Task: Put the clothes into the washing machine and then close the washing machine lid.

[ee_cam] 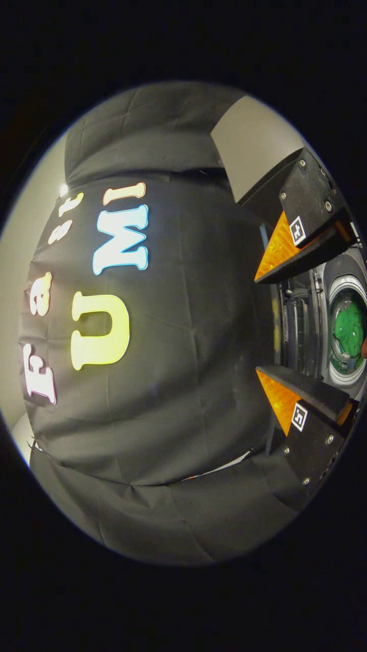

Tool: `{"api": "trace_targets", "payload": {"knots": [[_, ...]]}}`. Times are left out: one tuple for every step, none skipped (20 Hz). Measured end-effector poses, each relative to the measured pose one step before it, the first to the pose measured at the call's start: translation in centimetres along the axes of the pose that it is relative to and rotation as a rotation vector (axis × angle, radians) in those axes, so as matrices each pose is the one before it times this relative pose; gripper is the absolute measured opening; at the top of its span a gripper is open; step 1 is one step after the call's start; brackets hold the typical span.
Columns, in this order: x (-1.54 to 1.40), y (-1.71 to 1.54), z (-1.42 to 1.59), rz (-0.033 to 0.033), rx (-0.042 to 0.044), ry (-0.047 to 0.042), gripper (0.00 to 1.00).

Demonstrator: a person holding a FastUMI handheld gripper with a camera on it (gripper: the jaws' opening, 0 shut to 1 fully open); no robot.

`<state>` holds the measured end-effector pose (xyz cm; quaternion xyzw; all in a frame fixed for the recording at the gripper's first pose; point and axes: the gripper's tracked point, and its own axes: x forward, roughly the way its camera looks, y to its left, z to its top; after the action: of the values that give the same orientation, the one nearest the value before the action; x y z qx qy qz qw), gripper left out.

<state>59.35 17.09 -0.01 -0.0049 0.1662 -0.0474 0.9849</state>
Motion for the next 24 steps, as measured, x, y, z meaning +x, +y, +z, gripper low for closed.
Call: {"api": "trace_targets", "payload": {"knots": [[0.691,-0.014,0.419,0.00879,-0.00432,-0.00157,0.96],[0.747,-0.3,0.257,-0.00464,-0.01733,0.00057,0.96],[0.68,-0.436,-0.014,-0.00698,-0.01816,0.00743,0.96],[0.873,-0.203,-0.119,0.0025,-0.00617,0.00933,0.96],[0.681,0.043,-0.155,0.00751,0.00136,0.01284,0.96],[0.885,0.015,-0.179,0.00458,0.00608,0.01152,0.96],[0.555,0.192,-0.22,0.00817,0.00262,0.01113,0.96],[0.64,0.07,-0.152,0.00279,-0.00399,0.01661,0.96],[0.528,0.123,-0.272,0.00388,-0.0089,0.01958,0.96],[0.556,0.238,-0.588,0.01367,-0.00647,0.02808,0.96],[0.596,0.175,-0.501,0.00689,-0.00523,0.02048,0.96],[0.464,0.192,-0.318,0.0083,-0.00377,0.017,0.96],[0.452,0.188,-0.292,0.00711,-0.00117,0.01515,0.96],[0.341,0.181,-0.31,0.00634,-0.00088,0.01442,0.96],[0.209,0.017,-0.197,0.00315,-0.00196,0.0119,0.96],[0.097,-0.007,-0.232,-0.00482,-0.00192,0.00994,0.96],[0.276,-0.007,-0.178,0.0015,0.0039,0.01105,0.96],[0.556,0.138,-0.195,0.00776,0.00707,0.01563,0.96],[0.363,0.162,-0.267,0.00261,0.00122,0.01834,0.96],[0.151,0.243,-0.653,0.00195,-0.00342,0.02412,0.96],[0.354,0.104,-0.488,0.0076,0.00681,0.02207,0.96],[-0.058,0.22,-0.368,0.00901,0.03127,0.01664,0.97],[0.064,-0.224,0.371,-0.01097,0.00619,-0.0165,0.96],[0.155,0.09,-0.835,0.0018,-0.00775,0.02914,0.96]]}}
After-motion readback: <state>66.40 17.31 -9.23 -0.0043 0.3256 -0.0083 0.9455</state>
